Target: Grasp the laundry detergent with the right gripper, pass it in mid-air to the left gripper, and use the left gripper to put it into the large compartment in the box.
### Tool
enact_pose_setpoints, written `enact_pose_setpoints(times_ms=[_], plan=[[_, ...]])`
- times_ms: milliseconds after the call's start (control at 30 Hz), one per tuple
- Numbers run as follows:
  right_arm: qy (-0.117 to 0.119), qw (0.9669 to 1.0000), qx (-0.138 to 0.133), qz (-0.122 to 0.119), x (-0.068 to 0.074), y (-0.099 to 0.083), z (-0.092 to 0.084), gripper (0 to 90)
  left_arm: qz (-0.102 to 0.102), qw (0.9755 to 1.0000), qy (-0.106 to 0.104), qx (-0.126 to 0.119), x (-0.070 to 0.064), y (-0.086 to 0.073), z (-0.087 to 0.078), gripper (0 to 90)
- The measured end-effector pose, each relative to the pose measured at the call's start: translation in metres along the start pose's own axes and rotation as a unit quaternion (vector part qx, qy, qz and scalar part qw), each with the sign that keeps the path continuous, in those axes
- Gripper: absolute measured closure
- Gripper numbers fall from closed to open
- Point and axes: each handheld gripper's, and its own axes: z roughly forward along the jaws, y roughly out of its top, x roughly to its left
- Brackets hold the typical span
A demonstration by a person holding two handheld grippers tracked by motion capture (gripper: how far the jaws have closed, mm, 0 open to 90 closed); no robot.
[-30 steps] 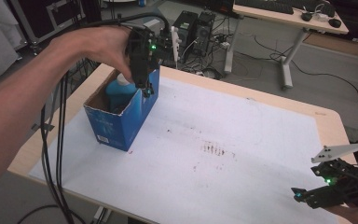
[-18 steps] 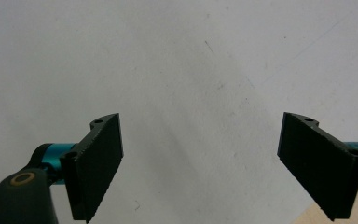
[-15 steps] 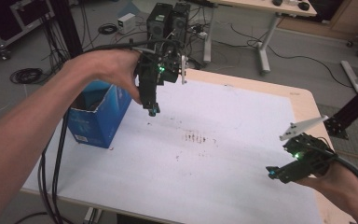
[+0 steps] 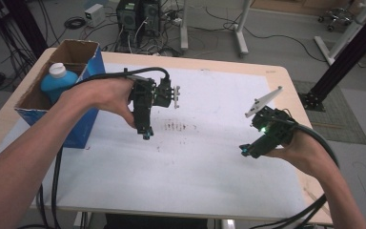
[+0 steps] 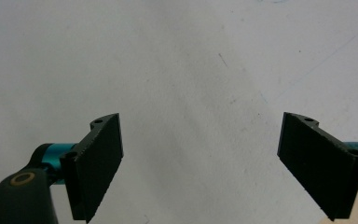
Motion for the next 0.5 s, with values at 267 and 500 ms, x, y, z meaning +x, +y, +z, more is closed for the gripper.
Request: enact_pose_setpoints(times_ms=[267, 500], plan=[[0.002, 1.0000, 0.008, -0.005, 0.002, 0.007, 0.007, 13.6, -0.001, 1.0000, -0.008, -0.004, -0.006, 0.000, 0.018, 10.4], [0.003, 0.9998, 0.013, -0.013, 0.003, 0.013, 0.009, 13.6, -0.008, 0.9999, -0.008, -0.009, -0.005, -0.004, 0.017, 10.4]])
